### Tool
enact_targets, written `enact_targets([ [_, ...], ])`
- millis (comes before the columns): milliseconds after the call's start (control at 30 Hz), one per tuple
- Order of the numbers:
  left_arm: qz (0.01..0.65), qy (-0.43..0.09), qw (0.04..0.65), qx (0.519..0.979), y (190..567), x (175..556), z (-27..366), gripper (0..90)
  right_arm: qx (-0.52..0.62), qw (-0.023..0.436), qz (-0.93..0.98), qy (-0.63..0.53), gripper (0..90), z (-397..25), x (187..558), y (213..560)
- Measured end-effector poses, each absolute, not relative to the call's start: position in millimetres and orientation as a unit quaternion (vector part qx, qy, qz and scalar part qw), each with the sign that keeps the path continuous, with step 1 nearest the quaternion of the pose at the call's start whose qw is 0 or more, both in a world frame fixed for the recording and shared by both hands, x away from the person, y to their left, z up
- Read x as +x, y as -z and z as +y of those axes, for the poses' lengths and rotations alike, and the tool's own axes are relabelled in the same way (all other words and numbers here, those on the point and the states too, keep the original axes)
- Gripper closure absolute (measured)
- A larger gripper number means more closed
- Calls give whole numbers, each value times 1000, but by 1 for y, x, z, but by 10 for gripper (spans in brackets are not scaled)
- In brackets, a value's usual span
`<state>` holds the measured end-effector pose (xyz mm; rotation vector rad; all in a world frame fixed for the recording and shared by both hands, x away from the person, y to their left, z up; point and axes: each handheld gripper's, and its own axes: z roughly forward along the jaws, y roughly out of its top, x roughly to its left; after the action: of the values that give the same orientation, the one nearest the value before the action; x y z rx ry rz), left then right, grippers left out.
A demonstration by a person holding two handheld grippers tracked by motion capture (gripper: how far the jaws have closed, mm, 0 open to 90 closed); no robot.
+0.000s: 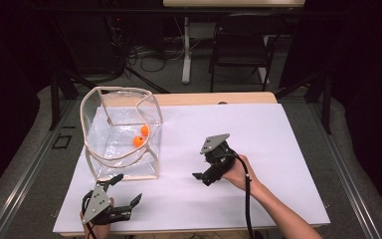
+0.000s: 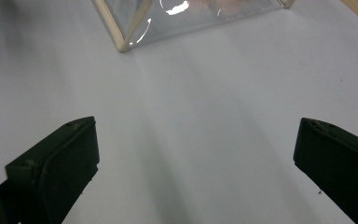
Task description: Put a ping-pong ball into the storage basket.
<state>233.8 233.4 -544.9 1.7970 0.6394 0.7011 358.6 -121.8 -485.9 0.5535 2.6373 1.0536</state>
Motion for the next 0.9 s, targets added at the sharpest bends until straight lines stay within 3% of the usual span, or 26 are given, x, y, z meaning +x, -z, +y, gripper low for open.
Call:
enact_targets([
  [900,268,-292,525,753,545,234,233,156,229,151,891,-361,0,-180,341,521],
])
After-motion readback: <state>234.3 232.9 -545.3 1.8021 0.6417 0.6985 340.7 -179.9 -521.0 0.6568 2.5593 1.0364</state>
